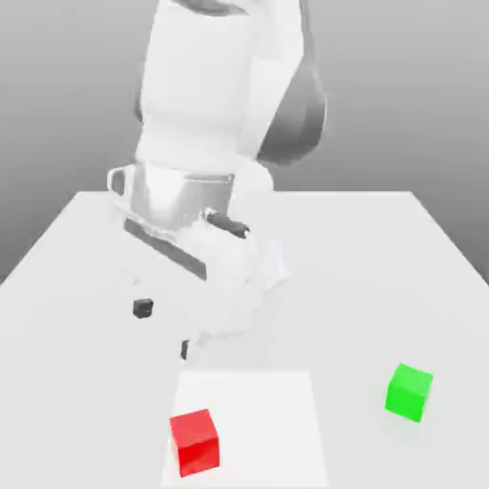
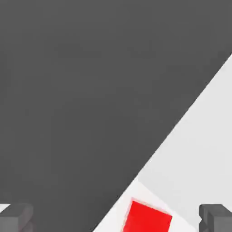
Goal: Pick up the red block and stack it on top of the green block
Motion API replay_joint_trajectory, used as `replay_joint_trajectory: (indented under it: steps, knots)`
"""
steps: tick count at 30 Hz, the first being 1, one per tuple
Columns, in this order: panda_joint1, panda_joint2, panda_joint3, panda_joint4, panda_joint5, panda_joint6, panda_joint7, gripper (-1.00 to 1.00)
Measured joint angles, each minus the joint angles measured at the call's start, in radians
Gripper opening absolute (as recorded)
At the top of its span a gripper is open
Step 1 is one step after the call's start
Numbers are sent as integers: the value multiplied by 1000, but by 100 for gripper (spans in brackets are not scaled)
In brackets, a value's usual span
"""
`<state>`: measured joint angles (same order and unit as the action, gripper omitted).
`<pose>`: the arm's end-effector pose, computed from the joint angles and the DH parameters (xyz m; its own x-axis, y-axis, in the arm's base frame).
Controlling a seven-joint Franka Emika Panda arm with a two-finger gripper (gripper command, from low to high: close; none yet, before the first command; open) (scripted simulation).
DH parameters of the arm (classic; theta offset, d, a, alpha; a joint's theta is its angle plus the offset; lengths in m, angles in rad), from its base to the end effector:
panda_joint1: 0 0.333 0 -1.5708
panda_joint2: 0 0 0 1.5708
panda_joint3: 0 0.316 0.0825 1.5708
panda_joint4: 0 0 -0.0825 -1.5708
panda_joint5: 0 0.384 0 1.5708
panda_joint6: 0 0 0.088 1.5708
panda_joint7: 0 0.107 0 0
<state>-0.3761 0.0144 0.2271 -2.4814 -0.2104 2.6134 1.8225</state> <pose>0.4789 -0.0671 0.2947 -0.2285 -0.9692 0.0921 -0.9673 0.2153 -0.1340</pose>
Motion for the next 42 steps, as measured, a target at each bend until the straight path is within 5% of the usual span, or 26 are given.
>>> replay_joint_trajectory:
  steps: [5,10,11,18,24,29,34,36,42]
  knots:
    - [-7,145,5,-41,87,80,116,0]
    - [31,306,-48,-24,36,207,187,0]
    - [45,338,-64,-20,21,232,198,-100]
    - [47,344,-67,-19,18,239,201,-100]
    - [20,172,1,-50,114,101,126,-100]
    - [150,80,159,-95,160,62,58,-100]
    - [427,-6,298,-147,210,29,-22,-100]
    - [551,3,284,-152,193,42,-18,-100]
    - [509,107,197,-145,77,131,65,-100]
